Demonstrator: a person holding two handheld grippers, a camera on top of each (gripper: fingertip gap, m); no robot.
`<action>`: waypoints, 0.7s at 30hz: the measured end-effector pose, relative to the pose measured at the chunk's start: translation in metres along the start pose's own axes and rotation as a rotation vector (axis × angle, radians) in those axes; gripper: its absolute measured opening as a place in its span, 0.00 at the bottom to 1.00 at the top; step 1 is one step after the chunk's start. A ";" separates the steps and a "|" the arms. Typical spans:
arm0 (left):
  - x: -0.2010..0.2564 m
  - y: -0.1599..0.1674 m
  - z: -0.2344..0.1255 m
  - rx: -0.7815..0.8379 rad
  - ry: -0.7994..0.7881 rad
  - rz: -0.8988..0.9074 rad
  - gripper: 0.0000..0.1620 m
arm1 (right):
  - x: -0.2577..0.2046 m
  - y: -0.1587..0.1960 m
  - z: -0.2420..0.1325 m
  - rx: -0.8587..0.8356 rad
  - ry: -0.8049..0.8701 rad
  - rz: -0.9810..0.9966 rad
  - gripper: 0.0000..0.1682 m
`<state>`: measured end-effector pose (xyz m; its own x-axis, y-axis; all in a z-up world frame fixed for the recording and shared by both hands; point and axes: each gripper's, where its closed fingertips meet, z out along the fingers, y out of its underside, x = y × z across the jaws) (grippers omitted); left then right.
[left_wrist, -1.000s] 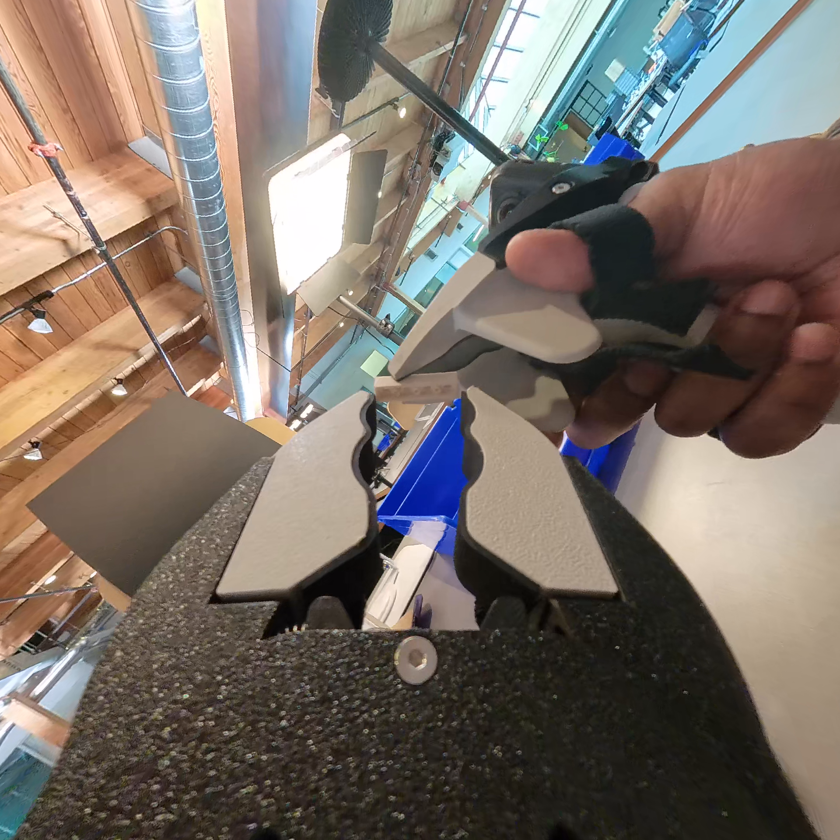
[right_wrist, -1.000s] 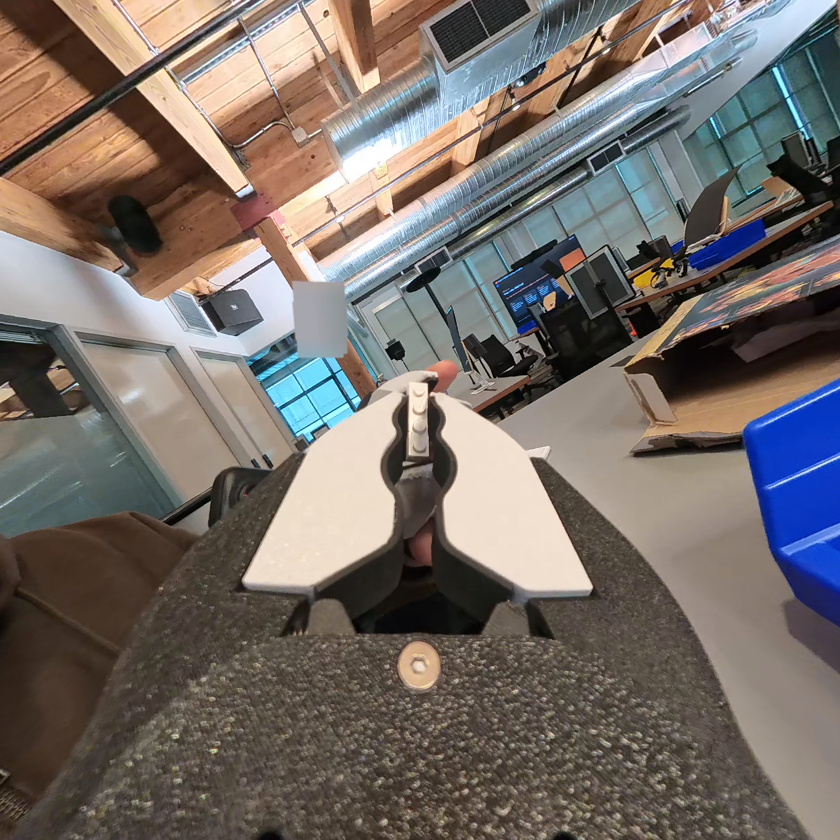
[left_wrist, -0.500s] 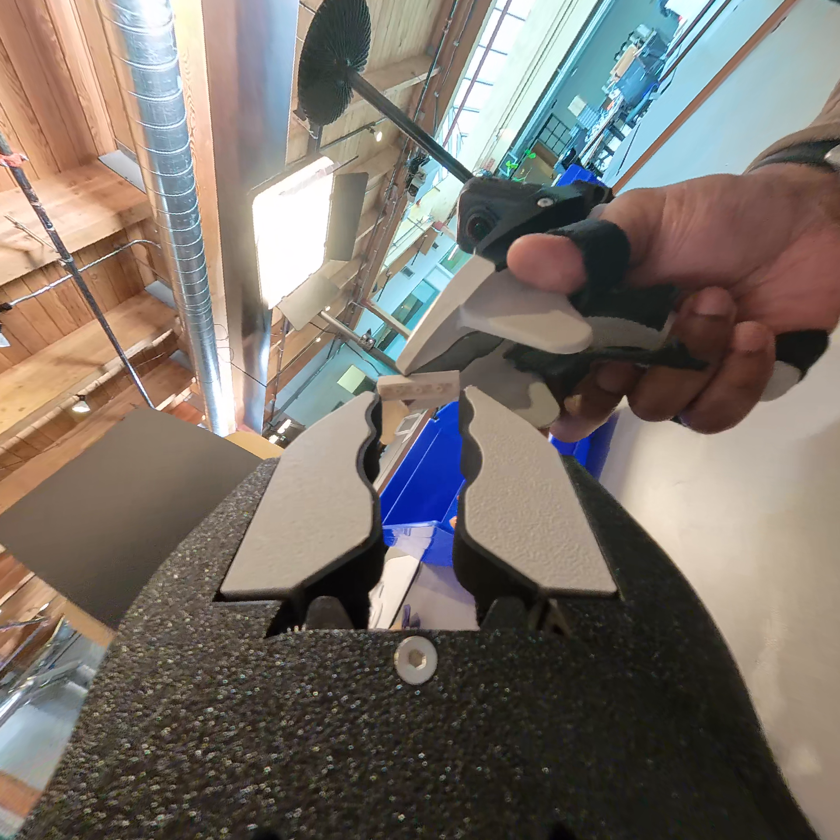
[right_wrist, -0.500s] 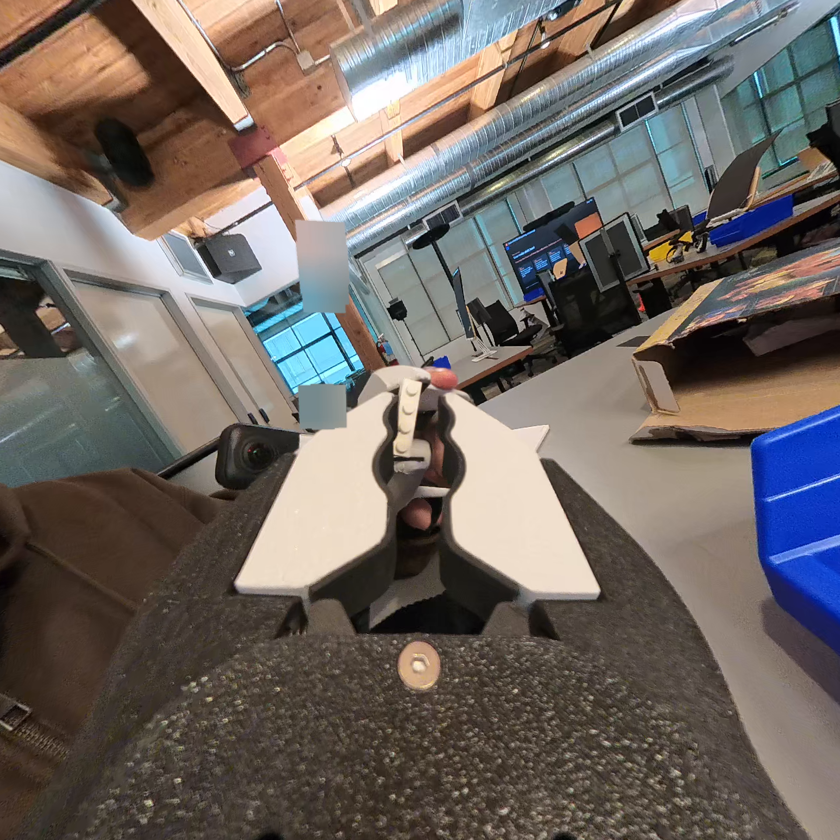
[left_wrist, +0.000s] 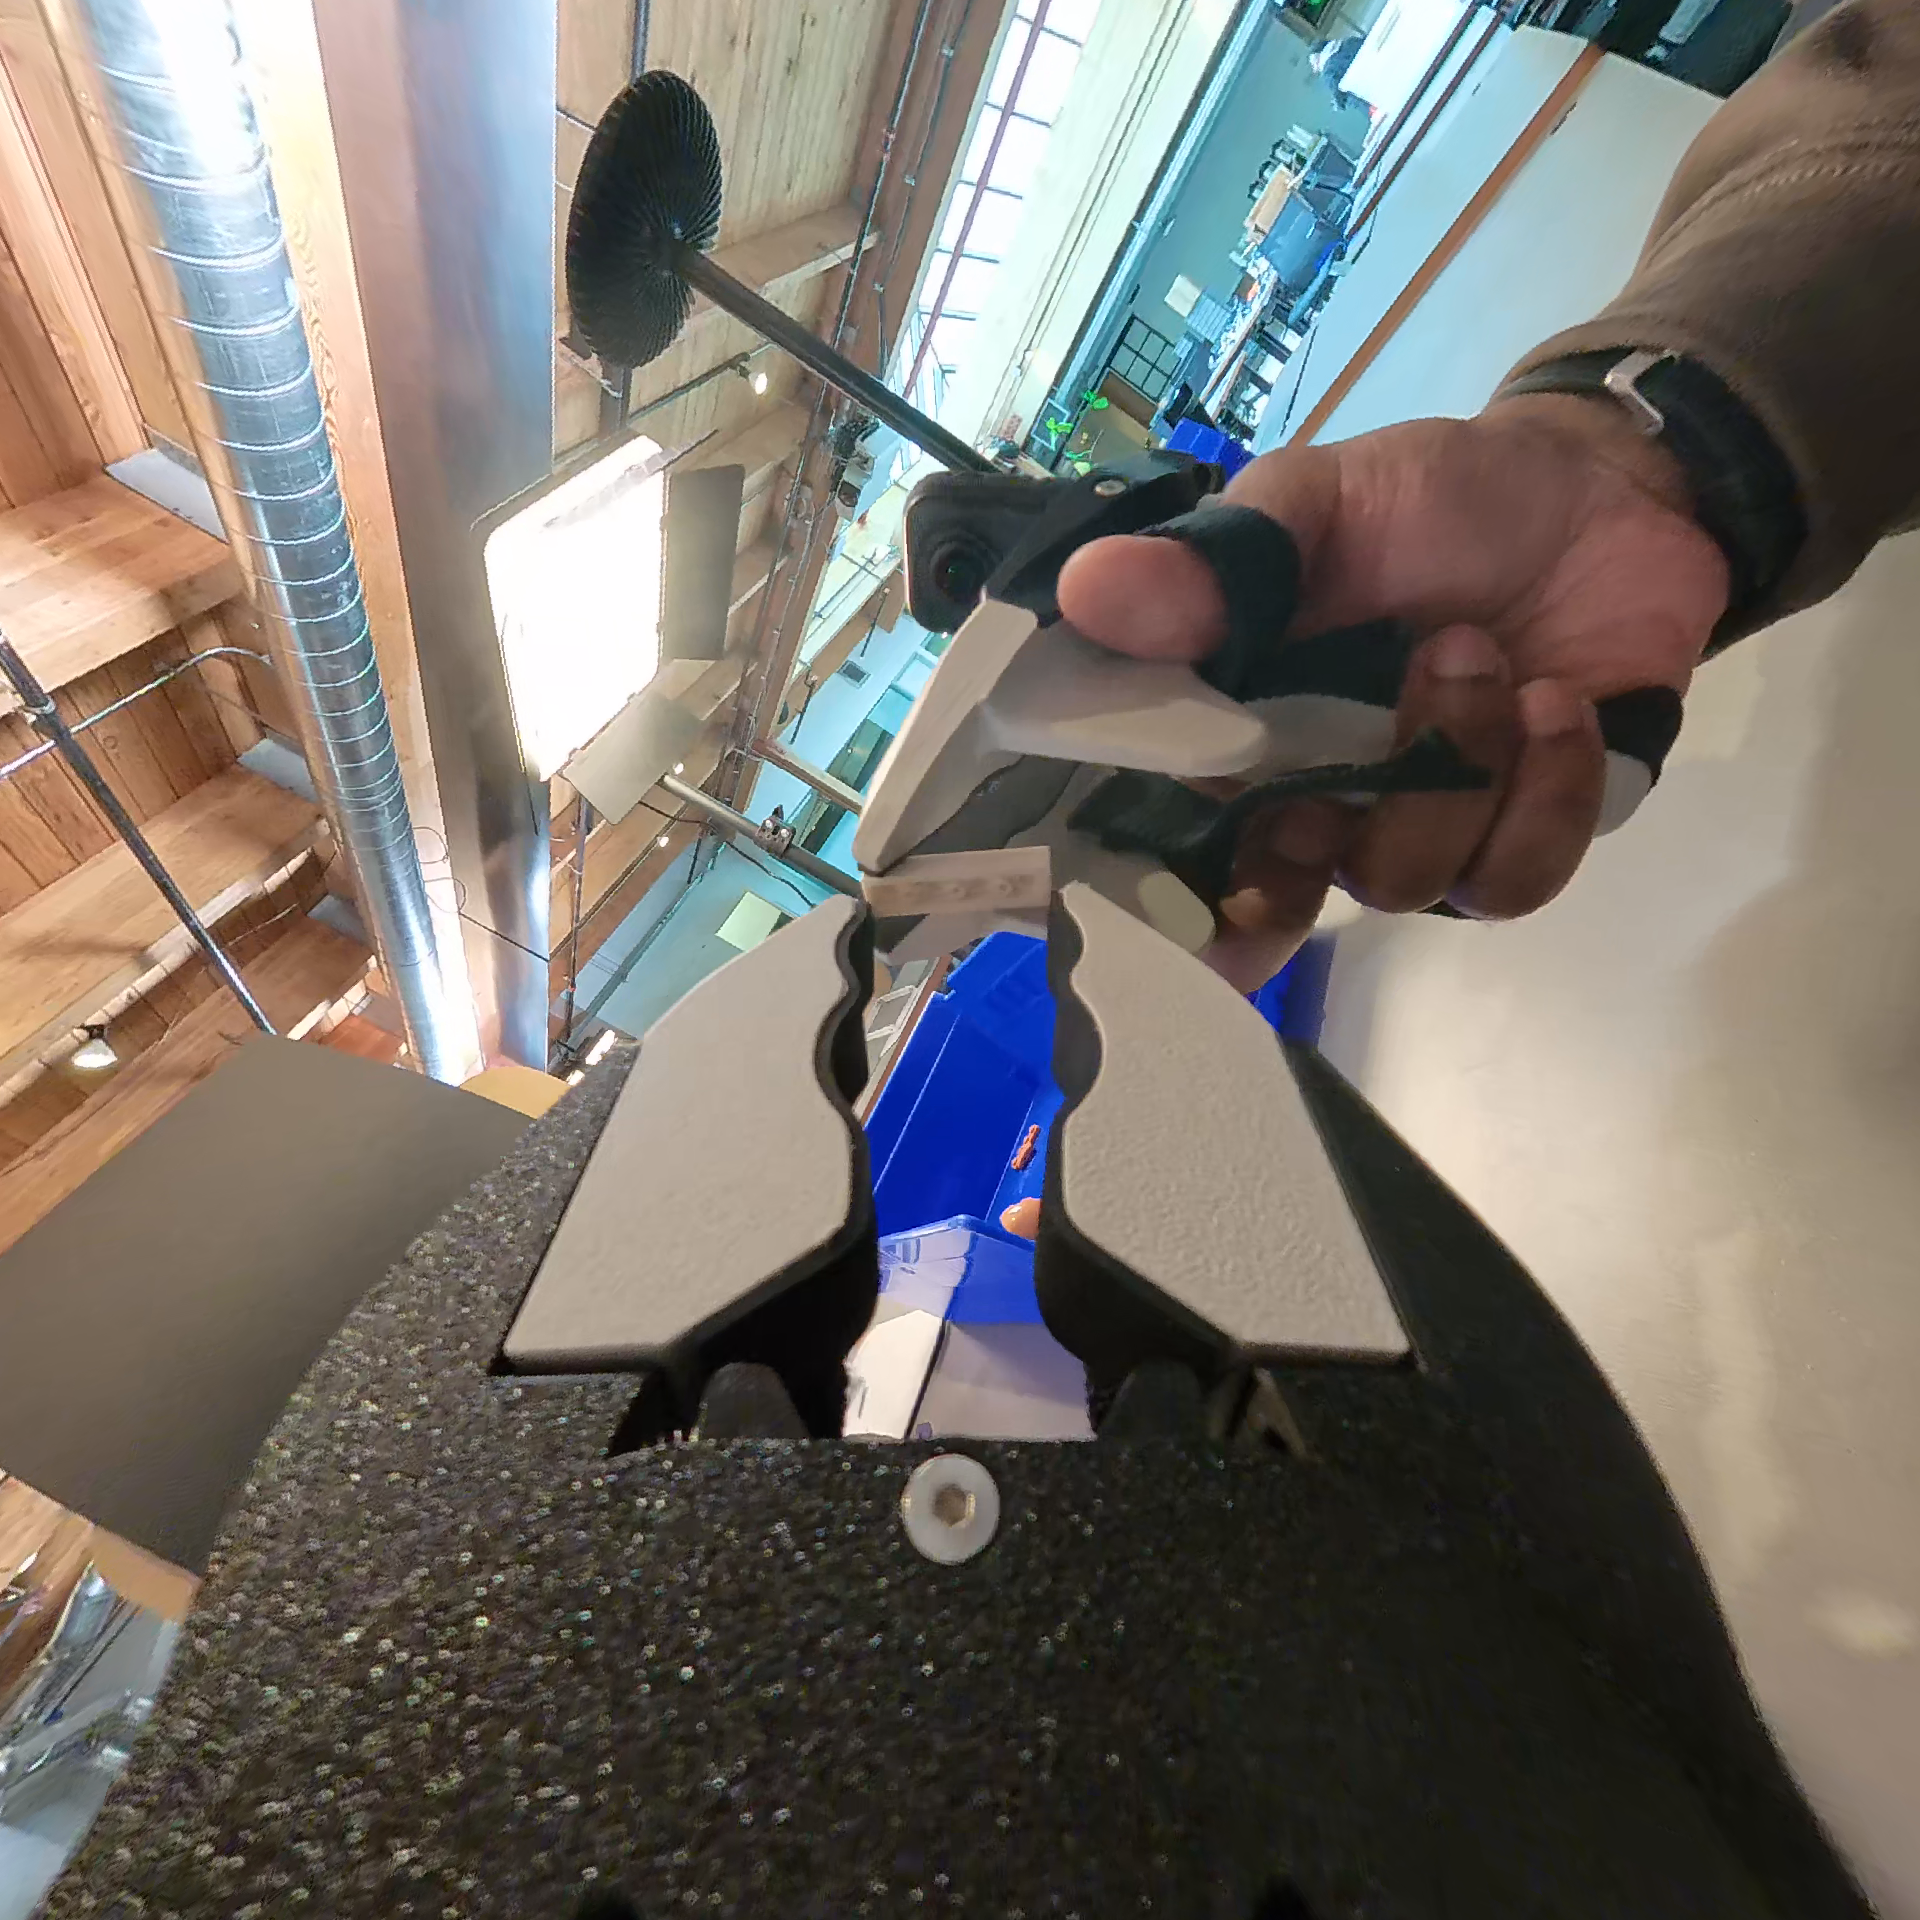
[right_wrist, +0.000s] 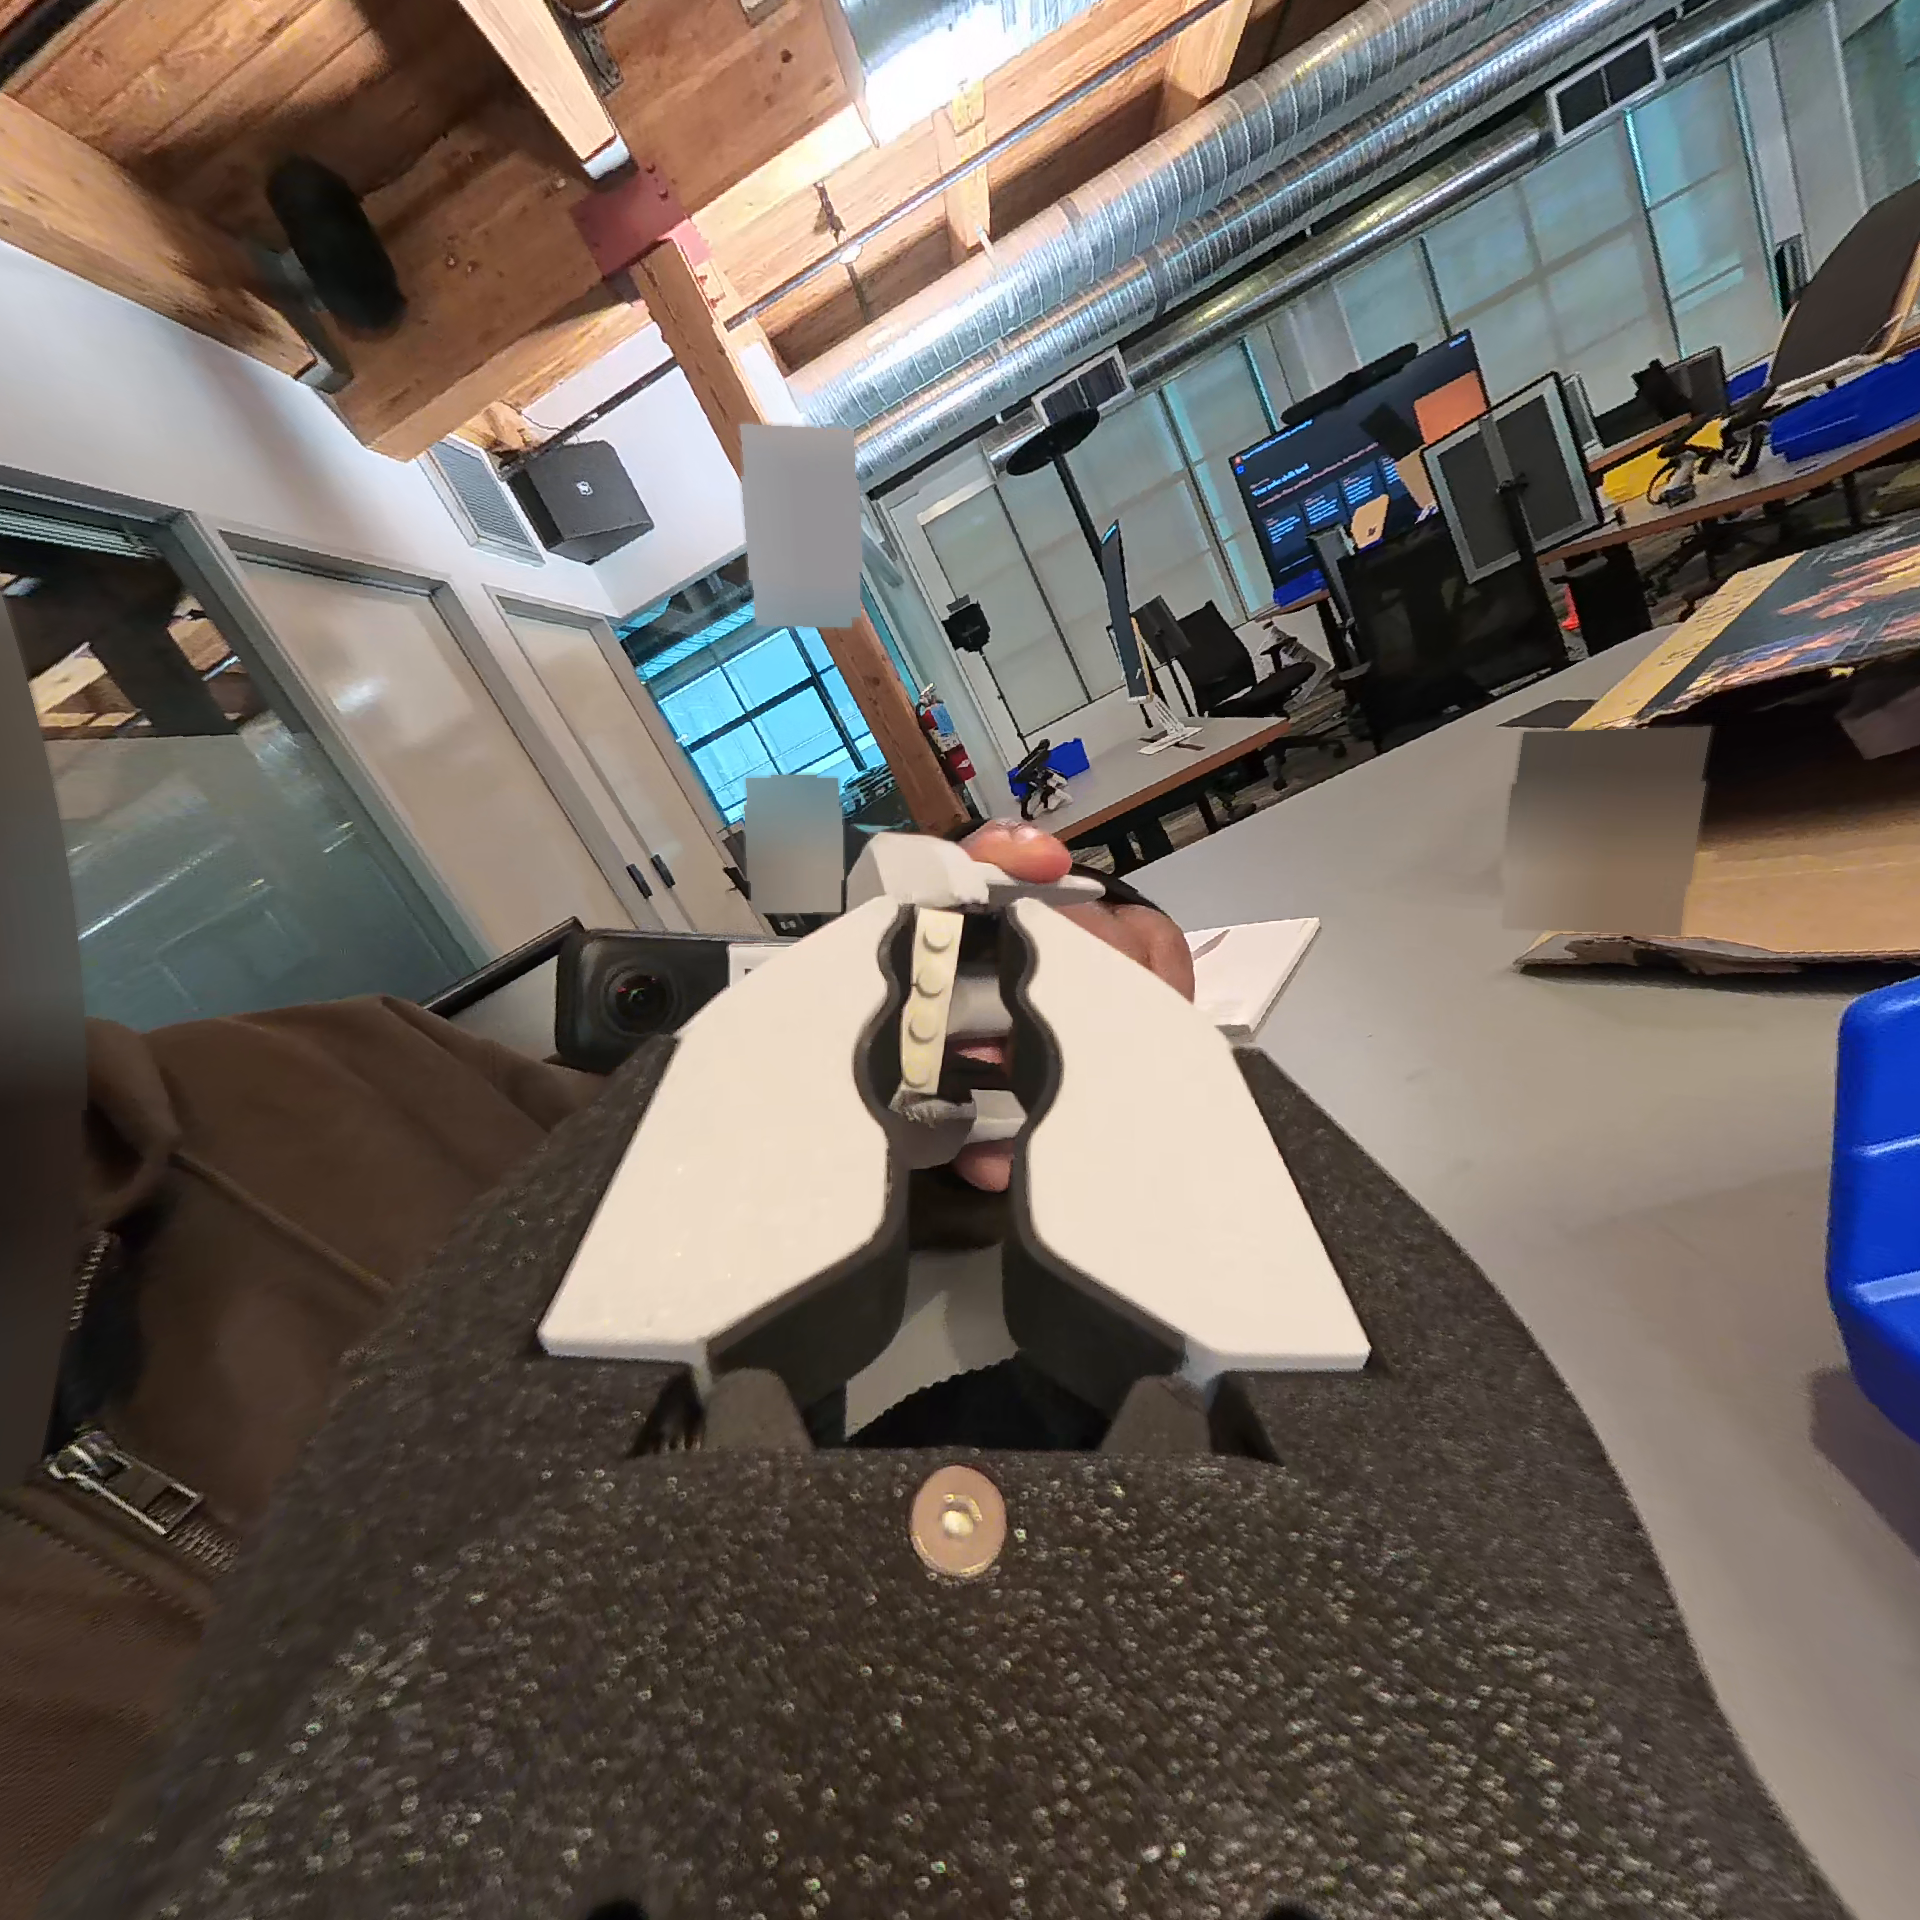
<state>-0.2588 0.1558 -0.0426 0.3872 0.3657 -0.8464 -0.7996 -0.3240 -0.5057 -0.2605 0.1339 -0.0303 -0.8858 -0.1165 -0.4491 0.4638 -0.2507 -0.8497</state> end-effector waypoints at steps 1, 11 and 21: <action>0.000 0.000 0.000 0.001 0.002 0.002 0.20 | -0.001 0.000 0.000 -0.003 -0.005 0.002 0.07; 0.001 -0.001 -0.002 -0.008 -0.001 0.031 0.19 | -0.005 0.000 -0.002 -0.038 0.027 -0.114 0.04; -0.006 0.001 -0.011 0.005 -0.016 0.003 0.00 | -0.001 -0.033 -0.024 0.092 0.057 -0.125 0.04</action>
<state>-0.2570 0.1437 -0.0396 0.3778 0.3785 -0.8450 -0.8027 -0.3210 -0.5026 -0.2746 0.1656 -0.0086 -0.9331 -0.0252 -0.3586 0.3445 -0.3475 -0.8721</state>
